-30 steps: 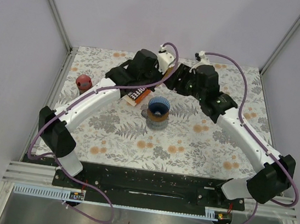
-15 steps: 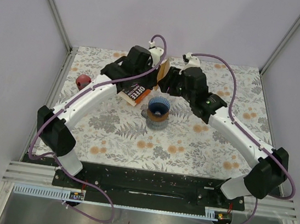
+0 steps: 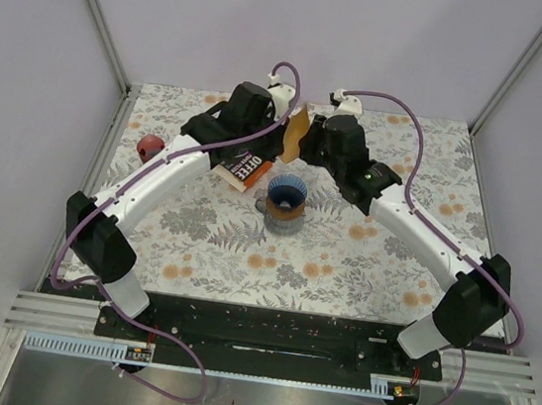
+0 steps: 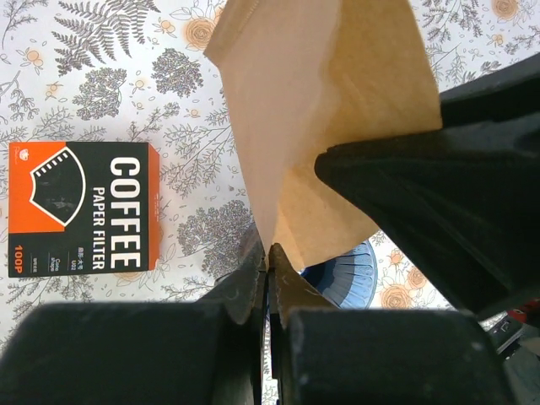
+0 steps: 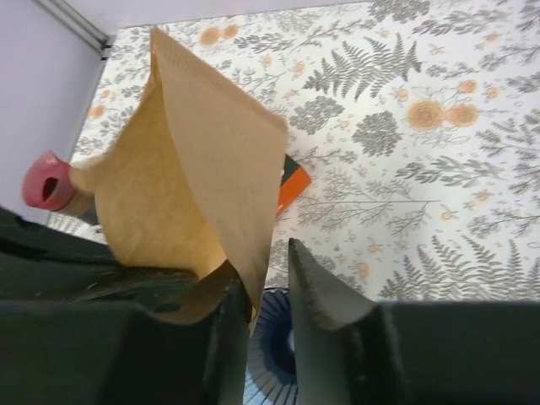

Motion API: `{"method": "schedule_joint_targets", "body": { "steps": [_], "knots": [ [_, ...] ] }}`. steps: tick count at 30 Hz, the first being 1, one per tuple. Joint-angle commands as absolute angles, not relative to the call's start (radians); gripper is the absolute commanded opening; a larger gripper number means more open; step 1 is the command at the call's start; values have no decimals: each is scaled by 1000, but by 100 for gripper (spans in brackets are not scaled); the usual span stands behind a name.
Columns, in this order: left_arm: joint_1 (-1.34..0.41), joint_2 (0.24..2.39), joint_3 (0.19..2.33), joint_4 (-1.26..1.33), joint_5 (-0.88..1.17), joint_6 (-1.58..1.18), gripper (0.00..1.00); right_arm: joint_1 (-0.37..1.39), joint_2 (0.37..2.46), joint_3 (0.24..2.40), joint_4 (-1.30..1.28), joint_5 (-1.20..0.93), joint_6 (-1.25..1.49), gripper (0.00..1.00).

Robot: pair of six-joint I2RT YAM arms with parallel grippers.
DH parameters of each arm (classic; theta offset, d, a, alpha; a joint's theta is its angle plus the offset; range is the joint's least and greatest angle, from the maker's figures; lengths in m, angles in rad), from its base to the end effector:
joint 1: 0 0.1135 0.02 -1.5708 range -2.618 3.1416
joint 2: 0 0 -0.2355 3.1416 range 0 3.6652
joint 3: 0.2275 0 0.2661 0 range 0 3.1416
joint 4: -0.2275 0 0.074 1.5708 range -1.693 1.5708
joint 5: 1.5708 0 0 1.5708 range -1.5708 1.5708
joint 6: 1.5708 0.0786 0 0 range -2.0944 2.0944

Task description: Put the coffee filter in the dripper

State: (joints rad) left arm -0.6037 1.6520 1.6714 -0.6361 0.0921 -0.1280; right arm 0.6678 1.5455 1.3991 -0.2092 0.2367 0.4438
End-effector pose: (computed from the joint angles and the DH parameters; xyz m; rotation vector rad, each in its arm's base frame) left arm 0.3428 -0.2452 0.3252 0.5772 2.1554 -0.5085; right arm 0.3414 0.2458 0.3181 -0.0575 1.9498 0.5169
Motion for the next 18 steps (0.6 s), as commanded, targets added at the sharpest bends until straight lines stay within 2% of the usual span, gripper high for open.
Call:
{"method": "schedule_joint_targets", "body": {
  "steps": [1,9,11,12,13,18],
  "knots": [
    [-603,1585,1671,-604,78,-114,0,670,1566,1472,-215,337,387,25],
    [-604,1568,1654,-603,89,-95,0,660,1594,1537,-270,304,345,0],
    [-604,1568,1661,-612,98,-80,0,658,1598,1571,-316,287,325,0],
    [-603,1569,1676,-627,100,-69,7,657,1601,1592,-355,272,315,0],
    [-600,1566,1689,-641,103,-61,22,657,1608,1624,-408,258,299,0],
    [-545,1529,1769,-724,239,-40,67,655,1631,1773,-687,167,252,0]
  ]
}}
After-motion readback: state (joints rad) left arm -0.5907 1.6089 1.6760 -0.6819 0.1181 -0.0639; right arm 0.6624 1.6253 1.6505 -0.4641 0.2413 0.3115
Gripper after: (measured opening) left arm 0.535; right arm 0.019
